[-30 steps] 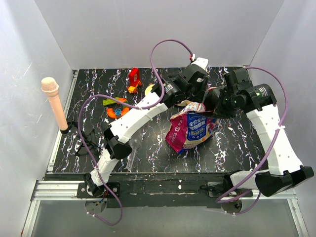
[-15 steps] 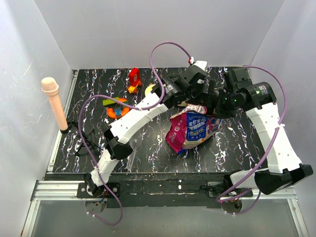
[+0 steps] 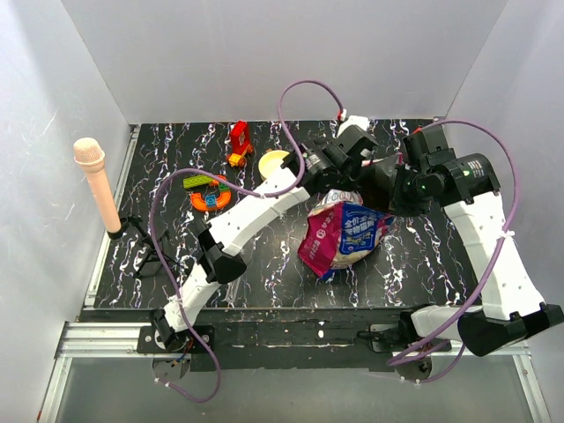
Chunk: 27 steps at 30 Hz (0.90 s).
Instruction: Serve the pet food
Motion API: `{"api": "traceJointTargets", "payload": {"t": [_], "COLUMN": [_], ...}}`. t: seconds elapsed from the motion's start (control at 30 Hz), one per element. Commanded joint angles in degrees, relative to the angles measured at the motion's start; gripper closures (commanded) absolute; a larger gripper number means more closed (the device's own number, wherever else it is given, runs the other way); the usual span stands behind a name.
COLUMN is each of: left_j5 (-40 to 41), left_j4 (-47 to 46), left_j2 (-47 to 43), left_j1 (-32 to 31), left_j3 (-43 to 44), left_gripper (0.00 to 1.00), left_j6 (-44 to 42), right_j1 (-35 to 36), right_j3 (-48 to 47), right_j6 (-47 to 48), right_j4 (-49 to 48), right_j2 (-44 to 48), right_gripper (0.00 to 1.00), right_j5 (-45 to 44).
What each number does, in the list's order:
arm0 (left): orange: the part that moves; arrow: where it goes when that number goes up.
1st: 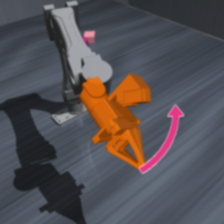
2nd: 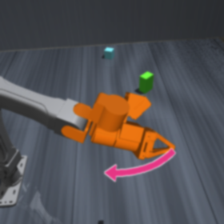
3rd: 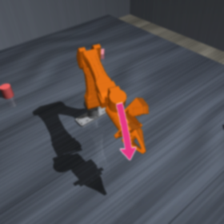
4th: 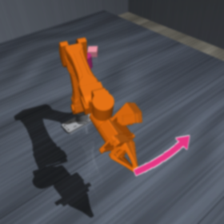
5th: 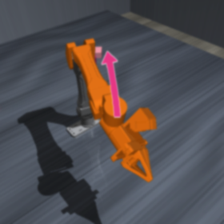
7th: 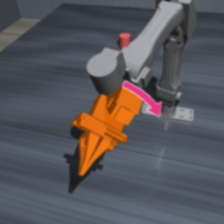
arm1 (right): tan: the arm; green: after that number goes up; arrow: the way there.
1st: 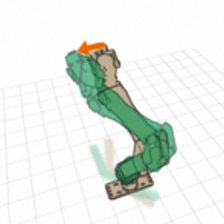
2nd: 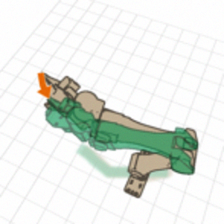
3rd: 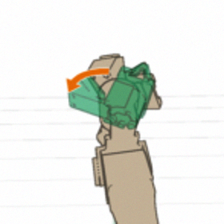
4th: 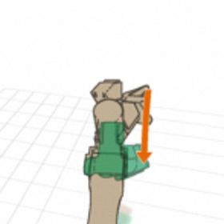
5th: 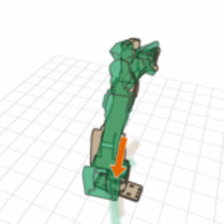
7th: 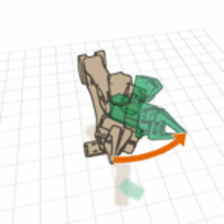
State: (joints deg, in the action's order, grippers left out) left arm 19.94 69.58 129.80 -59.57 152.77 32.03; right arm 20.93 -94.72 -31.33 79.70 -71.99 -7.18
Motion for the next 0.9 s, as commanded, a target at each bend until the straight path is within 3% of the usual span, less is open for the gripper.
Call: {"api": "traceJointTargets", "payload": {"t": [0.0, 0.13, 0.3, 0.37, 0.43, 0.5, 0.67, 0.8, 0.87], "left_j5": [4.2, -10.0, -22.5, -24.6, -23.5, -22.1, -26.3, -28.0, -28.0], "left_j4": [-1.1, -10.4, -16.6, -19.8, -17.7, -15.4, -18.9, -22.6, -24.0], "left_j2": [-11.0, -18.6, -17.9, -17.5, -16.8, -18.0, -25.8, -32.0, -33.9], "left_j1": [3.3, 4.8, 6.3, 7.2, 8.0, 8.5, 8.9, 8.8, 8.8], "left_j3": [-2.1, -9.8, -13.4, -14.6, -12.9, -14.0, -30.5, -40.3, -43.5], "left_gripper": [1.00, 1.00, 1.00, 1.00, 1.00, 1.00, 1.00, 1.00, 1.00], "left_j6": [-2.1, 6.6, 10.6, 10.3, 9.1, 6.9, 5.7, 7.3, 8.3], "right_j1": [-2.9, -3.9, -4.0, -4.0, -4.0, -3.9, -2.0, 0.8, 1.0], "right_j3": [-7.5, -15.9, -25.6, -28.1, -30.2, -27.5, -13.3, -8.0, -5.6], "right_j6": [10.2, 17.2, 19.5, 18.9, 17.1, 14.7, 8.1, 6.2, 6.6], "right_j4": [0.5, 0.2, -0.2, 1.2, 3.5, 5.1, 1.4, 3.3, 3.6], "right_j2": [2.9, -0.3, -6.1, -7.5, -8.1, -7.6, -3.1, -2.1, -1.8], "right_gripper": [0.99, 0.99, 0.99, 0.99, 0.99, 0.99, 0.99, 0.98, 0.92], "right_j5": [-14.2, -17.5, -20.7, -21.9, -17.5, -11.7, -0.2, -1.2, -1.8]}}
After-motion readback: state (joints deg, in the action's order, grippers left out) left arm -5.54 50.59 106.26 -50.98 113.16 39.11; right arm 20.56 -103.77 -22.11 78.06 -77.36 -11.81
